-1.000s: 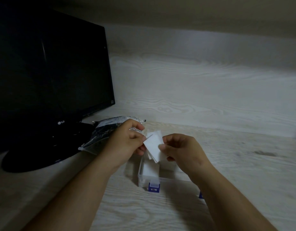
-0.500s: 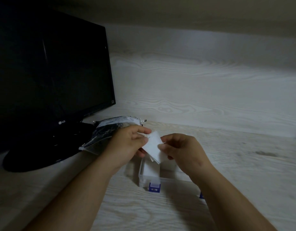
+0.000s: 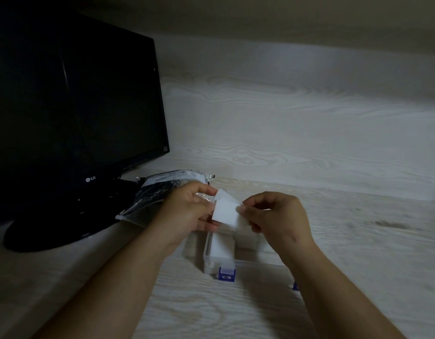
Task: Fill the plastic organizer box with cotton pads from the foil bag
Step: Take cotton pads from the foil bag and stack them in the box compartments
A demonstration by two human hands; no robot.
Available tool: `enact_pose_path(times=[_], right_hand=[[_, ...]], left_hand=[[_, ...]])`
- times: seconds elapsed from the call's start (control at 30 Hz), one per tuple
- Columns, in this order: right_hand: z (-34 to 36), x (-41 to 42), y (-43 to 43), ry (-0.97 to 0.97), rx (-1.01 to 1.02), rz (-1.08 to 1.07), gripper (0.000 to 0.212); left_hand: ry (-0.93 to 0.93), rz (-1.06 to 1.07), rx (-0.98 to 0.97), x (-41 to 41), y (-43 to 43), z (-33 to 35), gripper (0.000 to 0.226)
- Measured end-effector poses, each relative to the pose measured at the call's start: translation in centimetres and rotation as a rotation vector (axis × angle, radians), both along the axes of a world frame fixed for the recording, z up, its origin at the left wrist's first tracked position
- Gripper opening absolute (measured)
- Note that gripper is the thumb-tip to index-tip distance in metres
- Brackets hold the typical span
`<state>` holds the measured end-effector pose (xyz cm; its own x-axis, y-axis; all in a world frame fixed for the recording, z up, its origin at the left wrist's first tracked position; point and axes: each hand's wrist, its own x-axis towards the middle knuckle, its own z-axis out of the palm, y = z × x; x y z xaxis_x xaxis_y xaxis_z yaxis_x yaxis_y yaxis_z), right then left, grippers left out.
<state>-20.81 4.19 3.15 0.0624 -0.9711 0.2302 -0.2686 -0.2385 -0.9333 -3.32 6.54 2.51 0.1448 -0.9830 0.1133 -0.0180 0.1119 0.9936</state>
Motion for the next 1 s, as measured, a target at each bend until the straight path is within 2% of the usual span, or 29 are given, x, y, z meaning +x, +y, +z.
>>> enact_pose_path(times=[0.2, 0.4, 0.6, 0.77, 0.9, 1.0], right_hand=[[-0.23, 0.03, -0.18, -0.001, -0.04, -0.017, 0.01], [-0.36, 0.04, -0.37, -0.045, -0.042, -0.027, 0.015], [-0.66, 0.11, -0.6, 0.027, -0.057, -0.059, 0.012], [-0.85, 0.28, -0.75, 0.084, -0.001, 0.002, 0.012], [-0.68, 0.28, -0.51, 0.057, 0.048, 0.062, 0.013], [-0.49, 0.26, -0.25, 0.043, 0.032, 0.064, 0.013]], left_hand=[[0.039, -0.028, 0.004, 0.04, 0.01, -0.02, 0.026], [0.017, -0.09, 0.024, -0.1, 0.35, 0.0, 0.049], [-0.002, -0.13, 0.019, -0.24, 0.55, -0.04, 0.038], [0.007, -0.122, 0.007, -0.15, 0.42, -0.14, 0.033], [-0.005, -0.106, -0.001, -0.23, 0.34, -0.05, 0.031], [0.071, -0.087, 0.005, -0.06, 0.29, 0.16, 0.029]])
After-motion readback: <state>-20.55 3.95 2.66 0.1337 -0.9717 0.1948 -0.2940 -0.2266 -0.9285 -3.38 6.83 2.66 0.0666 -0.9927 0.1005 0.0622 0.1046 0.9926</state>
